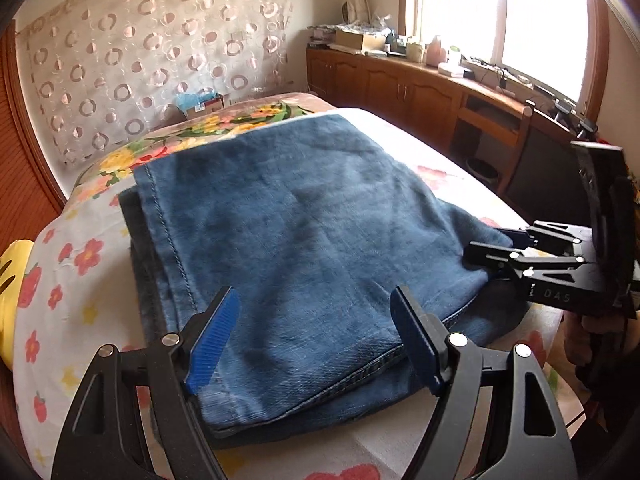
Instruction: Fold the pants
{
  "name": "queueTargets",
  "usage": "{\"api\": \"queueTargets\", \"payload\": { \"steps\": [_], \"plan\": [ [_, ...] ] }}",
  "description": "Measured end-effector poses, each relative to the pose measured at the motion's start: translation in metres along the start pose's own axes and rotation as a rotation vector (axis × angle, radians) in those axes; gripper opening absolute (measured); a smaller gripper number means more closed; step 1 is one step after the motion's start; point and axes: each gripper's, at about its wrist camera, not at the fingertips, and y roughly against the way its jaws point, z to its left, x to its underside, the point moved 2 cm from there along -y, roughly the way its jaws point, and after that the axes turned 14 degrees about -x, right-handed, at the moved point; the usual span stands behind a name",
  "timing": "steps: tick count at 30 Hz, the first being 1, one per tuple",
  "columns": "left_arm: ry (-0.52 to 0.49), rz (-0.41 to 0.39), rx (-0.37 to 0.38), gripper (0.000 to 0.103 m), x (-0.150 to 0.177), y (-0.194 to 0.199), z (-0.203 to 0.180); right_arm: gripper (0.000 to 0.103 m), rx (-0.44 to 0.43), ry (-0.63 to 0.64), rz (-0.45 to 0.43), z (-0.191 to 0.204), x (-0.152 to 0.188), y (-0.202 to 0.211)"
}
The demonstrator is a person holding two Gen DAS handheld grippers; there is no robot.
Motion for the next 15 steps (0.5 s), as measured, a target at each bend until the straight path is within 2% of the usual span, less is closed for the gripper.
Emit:
{"api": "queueTargets", "payload": {
  "steps": [4,6,8,11,15],
  "plan": [
    [-0.004,0.028,-0.005,0.079,0.005,-0.008,-0.002,0.029,-0.027,-0.003,-0.002,0.004,0.0,-0.001],
    [-0.002,0.038,-0.009,0.079,0.008,-0.012,-0.001,0.018,-0.032,0.004,-0.005,0.007,0.0,-0.001],
    [0.003,0.042,-0.012,0.079,0.009,-0.013,0.001,0.013,-0.036,0.007,-0.023,0.009,-0.003,0.003],
    [0.027,0.027,-0.02,0.079,0.009,-0.005,0.013,0.011,-0.056,0.026,-0.066,0.021,-0.015,0.012],
    [0.075,-0.013,-0.046,0.079,0.009,0.015,0.04,0.01,-0.101,0.1,-0.13,0.055,-0.043,0.024]
  ]
}}
